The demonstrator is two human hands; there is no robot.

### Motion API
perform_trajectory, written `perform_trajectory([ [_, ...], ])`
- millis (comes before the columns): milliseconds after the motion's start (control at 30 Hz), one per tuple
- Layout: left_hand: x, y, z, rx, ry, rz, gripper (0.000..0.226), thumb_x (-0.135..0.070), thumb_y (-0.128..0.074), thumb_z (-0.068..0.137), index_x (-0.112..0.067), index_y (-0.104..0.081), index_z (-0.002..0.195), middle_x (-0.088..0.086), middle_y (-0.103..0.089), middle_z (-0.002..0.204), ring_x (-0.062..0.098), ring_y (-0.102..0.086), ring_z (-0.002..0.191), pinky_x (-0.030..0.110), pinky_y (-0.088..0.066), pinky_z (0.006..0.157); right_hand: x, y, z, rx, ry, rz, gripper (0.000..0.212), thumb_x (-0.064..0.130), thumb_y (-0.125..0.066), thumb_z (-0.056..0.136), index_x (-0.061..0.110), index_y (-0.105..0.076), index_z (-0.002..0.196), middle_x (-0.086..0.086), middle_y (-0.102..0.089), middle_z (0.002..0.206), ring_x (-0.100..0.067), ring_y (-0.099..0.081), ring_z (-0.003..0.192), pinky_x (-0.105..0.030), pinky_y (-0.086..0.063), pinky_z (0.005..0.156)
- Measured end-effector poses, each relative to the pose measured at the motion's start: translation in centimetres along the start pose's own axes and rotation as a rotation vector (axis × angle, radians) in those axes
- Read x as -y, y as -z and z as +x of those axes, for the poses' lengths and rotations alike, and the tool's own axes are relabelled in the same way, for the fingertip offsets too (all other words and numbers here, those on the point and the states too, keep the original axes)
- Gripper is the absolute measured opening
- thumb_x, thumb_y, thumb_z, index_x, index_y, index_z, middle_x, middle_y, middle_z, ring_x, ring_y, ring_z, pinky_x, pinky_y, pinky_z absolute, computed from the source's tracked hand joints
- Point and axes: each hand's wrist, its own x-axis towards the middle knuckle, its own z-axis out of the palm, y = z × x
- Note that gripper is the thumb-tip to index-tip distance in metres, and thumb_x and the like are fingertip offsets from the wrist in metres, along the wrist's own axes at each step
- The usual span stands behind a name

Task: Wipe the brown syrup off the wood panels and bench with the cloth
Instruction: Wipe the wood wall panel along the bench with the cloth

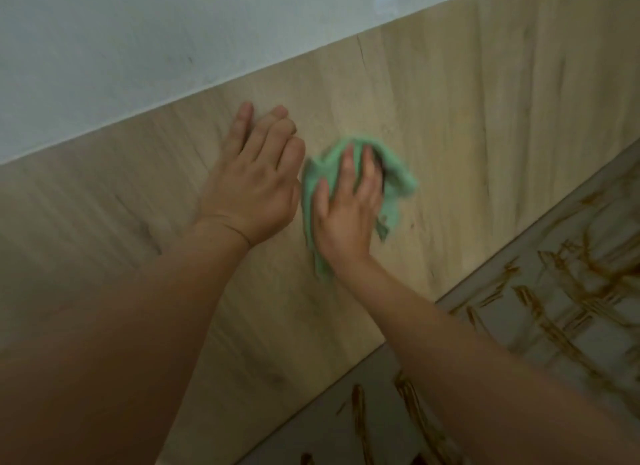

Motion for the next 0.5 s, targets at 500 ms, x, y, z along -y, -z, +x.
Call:
perform_trajectory([
  [500,-4.0,-1.4,0.9,0.099,-0.180,-0.011,0.042,-0.029,-0.050,0.096,-0.006,-0.059,0.131,0.018,-0.051,0.150,0.040,-0.042,0.144,0.065,-0.024,0.120,-9.8,-0.8,-12.7,0.013,-0.593,0.009,0.066,0.035,-0.027,0.104,0.000,-0.028,0.160,-0.025,-0.026,0.165,-0.044,-0.026,0.152,-0.050,-0.019,0.126],
])
